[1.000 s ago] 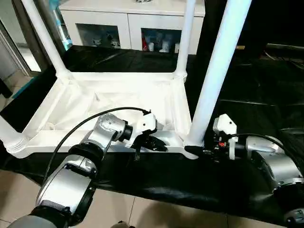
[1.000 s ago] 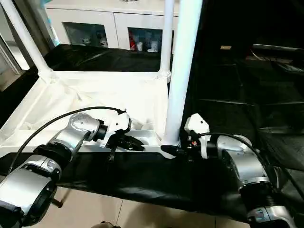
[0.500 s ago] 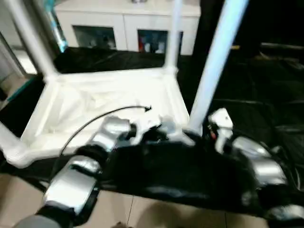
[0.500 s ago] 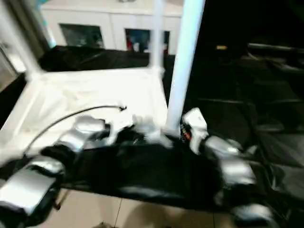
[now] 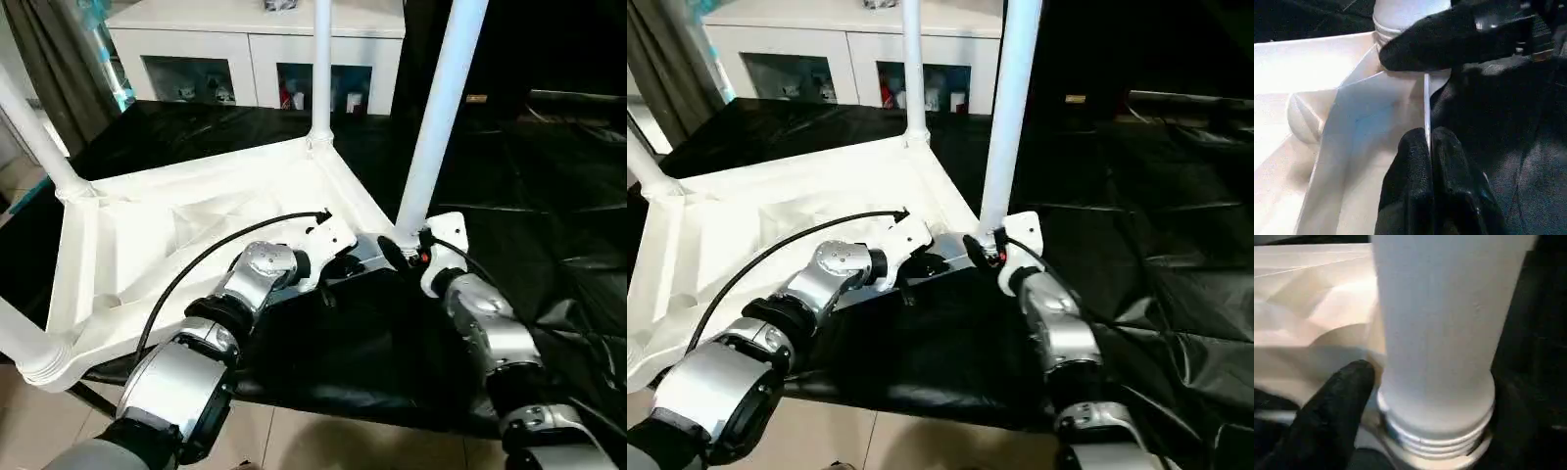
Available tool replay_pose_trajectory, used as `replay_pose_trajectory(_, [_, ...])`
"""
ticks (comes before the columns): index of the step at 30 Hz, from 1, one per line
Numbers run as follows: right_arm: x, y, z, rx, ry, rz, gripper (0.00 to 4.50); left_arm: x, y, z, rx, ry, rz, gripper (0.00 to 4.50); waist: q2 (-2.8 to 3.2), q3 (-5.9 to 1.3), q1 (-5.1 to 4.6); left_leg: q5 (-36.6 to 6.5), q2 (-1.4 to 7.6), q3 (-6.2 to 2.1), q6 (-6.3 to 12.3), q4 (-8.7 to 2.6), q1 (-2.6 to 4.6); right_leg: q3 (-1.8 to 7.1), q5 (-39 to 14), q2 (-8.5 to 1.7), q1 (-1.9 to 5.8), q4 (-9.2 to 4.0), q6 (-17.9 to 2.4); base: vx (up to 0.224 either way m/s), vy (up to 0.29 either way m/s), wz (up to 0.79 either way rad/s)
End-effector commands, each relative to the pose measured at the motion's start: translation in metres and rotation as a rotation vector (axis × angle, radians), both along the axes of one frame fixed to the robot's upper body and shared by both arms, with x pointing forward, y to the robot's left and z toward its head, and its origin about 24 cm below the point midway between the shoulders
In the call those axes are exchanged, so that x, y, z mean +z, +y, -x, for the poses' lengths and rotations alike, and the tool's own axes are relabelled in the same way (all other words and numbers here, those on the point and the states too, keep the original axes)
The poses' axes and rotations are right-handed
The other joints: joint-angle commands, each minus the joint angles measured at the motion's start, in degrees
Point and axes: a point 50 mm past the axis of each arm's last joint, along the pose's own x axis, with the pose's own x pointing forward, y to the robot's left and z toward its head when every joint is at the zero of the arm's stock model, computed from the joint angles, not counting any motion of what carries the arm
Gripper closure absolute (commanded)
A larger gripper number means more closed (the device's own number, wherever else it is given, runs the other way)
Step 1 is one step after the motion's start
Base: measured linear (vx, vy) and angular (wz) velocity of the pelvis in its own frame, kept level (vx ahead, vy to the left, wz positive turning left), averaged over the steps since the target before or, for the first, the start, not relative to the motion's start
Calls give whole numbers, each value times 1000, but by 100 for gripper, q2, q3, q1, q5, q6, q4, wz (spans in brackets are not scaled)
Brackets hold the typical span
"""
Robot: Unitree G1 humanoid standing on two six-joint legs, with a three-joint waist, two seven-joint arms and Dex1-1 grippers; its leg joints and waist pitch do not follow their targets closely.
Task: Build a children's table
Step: Rotate leg to tighten
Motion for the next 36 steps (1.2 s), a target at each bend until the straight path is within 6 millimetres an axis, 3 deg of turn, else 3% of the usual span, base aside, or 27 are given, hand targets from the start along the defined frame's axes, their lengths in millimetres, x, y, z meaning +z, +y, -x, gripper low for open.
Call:
replay_pose_trajectory(1, [2, 12, 10, 227, 20, -4, 73, 6, -9, 6, -119, -3, 50, 450, -129, -391, 24, -838, 386, -205, 705, -380, 43, 371, -1514, -568, 316, -427, -1030, 0, 0, 0])
replay_pose_trajectory(3, [6, 6, 15, 308, 16, 14, 73, 5, -5, 7, -149, 3, 40, 450, -140, -393, 85, -745, 390, -184, 850, -361, 29, 363, -1397, -552, 317, -402, -1004, 0, 0, 0])
replay_pose_trajectory(6, [14, -10, 23, 429, 19, 46, 73, 5, 4, 11, -242, 31, 37, 450, -154, -399, 116, -690, 396, -195, 919, -354, 6, 347, -1411, -553, 340, -399, -972, 0, 0, 0])
replay_pose_trajectory(11, [26, -26, 30, 528, 35, 48, 73, 7, 15, 17, -362, 97, 63, 450, -132, -408, 201, -671, 439, -193, 895, -355, 39, 354, -1413, -562, 283, -389, -1061, 0, 0, 0])
replay_pose_trajectory(12, [28, -28, 32, 543, 34, 55, 73, 7, 17, 18, -383, 115, 64, 450, -100, -409, 238, -672, 445, -194, 870, -357, 46, 364, -1403, -574, 286, -383, -1072, 0, 0, 0])
replay_pose_trajectory(13, [31, -30, 34, 578, 36, 66, 73, 8, 21, 20, -414, 132, 61, 450, -118, -405, 247, -661, 449, -198, 844, -367, 38, 361, -1393, -567, 290, -380, -1062, 0, 0, 0])
replay_pose_trajectory(17, [29, -30, 39, 633, 69, 78, 73, 6, 28, 20, -425, 145, 51, 450, -119, -409, 261, -721, 447, -200, 784, -369, 46, 357, -1408, -570, 282, -380, -1071, 0, 0, 0])
replay_pose_trajectory(18, [28, -30, 40, 639, 74, 81, 99, 6, 28, 20, -425, 146, 50, 450, -142, -407, 262, -716, 443, -199, 758, -370, 39, 356, -1435, -573, 287, -383, -1059, 0, 0, 0])
replay_pose_trajectory(22, [25, -29, 43, 673, 99, 89, 113, 7, 31, 20, -427, 147, 47, 450, -144, -404, 273, -702, 431, -200, 744, -368, 33, 352, -1531, -573, 289, -393, -1008, 0, 0, 0])
replay_pose_trajectory(24, [24, -28, 44, 684, 107, 93, 150, 7, 32, 20, -426, 146, 50, 450, -135, -402, 275, -705, 439, -202, 726, -372, 42, 351, -1590, -570, 280, -400, -983, 0, 0, 0])
replay_pose_trajectory(36, [22, -28, 45, 681, 124, 75, 178, 8, 31, 20, -420, 141, 51, 450, -125, -415, 272, -658, 433, -202, 738, -363, 38, 348, -1471, -562, 285, -388, -984, 0, 0, 0])
